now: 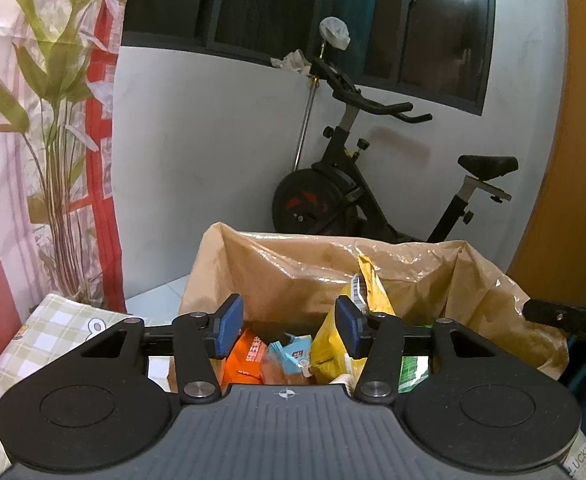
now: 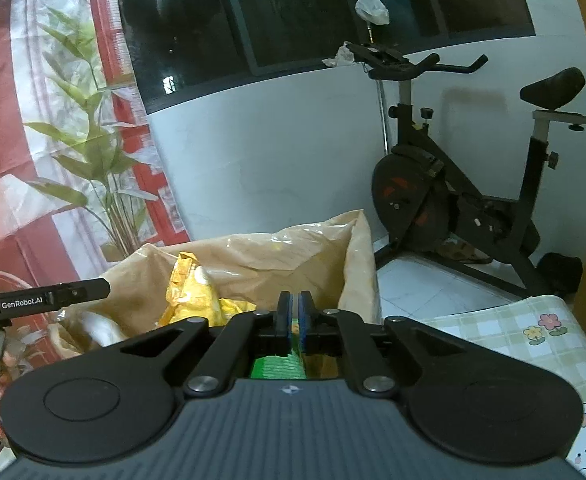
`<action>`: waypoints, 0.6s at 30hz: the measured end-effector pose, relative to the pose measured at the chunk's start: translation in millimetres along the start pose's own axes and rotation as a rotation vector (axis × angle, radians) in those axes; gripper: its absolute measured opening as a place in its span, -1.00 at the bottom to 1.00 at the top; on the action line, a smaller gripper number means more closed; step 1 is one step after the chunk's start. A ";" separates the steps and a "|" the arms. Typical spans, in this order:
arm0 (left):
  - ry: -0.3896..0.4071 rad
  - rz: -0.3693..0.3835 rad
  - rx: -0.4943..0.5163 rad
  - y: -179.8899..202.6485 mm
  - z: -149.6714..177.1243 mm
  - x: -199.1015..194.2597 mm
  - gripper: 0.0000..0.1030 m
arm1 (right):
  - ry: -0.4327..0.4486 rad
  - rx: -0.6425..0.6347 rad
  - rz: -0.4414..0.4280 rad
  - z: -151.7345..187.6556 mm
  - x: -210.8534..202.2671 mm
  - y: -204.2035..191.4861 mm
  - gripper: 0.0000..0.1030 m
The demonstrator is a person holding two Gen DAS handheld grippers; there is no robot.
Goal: Organize snacks
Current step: 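Carry both snacks over the box and release them inside, then move both tools down toward the remaining snacks beside the box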
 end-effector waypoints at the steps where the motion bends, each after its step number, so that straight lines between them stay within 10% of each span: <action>1: 0.000 -0.001 -0.001 -0.2 0.4 -1.8 0.06 | 0.001 -0.006 0.008 -0.1 -0.7 -0.6 -0.68; 18: 0.090 -0.034 -0.004 2.2 38.4 -91.1 0.21 | 0.202 -0.286 -0.011 50.9 -61.4 -18.8 -0.33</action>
Point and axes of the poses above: each gripper's, at about its wrist camera, not at the fingertips, and x roughly the way its jaws point, y to its right, z to its underside, the point moved 1 cm from there along x, roughly the way its jaws point, and after that the axes turned 10 degrees about z, right-handed, at the moved point
